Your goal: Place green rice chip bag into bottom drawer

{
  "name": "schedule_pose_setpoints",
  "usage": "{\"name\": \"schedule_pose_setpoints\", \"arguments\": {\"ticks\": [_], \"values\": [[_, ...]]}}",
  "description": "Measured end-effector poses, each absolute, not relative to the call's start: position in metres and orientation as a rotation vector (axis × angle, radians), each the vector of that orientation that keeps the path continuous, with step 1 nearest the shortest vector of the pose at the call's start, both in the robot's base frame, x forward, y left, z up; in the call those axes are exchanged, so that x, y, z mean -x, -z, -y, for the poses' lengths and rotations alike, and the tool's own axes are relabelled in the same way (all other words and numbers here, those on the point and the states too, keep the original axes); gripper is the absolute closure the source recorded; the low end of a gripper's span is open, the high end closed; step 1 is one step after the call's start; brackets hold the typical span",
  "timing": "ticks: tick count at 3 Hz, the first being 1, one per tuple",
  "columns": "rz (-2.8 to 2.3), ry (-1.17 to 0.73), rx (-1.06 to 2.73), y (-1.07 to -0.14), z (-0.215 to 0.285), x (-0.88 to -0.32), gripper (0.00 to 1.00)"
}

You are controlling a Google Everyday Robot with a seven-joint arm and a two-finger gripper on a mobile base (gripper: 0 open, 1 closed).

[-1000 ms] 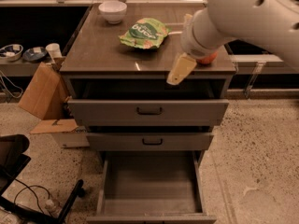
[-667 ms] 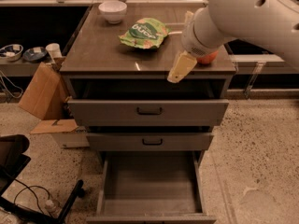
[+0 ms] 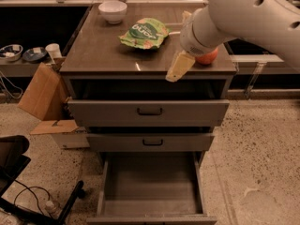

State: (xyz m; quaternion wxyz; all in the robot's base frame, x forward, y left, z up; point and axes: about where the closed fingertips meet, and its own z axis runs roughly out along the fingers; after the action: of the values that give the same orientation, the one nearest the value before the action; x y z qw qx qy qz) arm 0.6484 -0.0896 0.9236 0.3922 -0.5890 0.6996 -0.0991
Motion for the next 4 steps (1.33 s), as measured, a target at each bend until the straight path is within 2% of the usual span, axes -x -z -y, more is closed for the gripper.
{"name": "schedule_pose_setpoints", "arguments": {"ticks": [4], "values": [[-1.592, 0.146, 1.355, -0.875, 0.039, -0.763, 0.00]]}}
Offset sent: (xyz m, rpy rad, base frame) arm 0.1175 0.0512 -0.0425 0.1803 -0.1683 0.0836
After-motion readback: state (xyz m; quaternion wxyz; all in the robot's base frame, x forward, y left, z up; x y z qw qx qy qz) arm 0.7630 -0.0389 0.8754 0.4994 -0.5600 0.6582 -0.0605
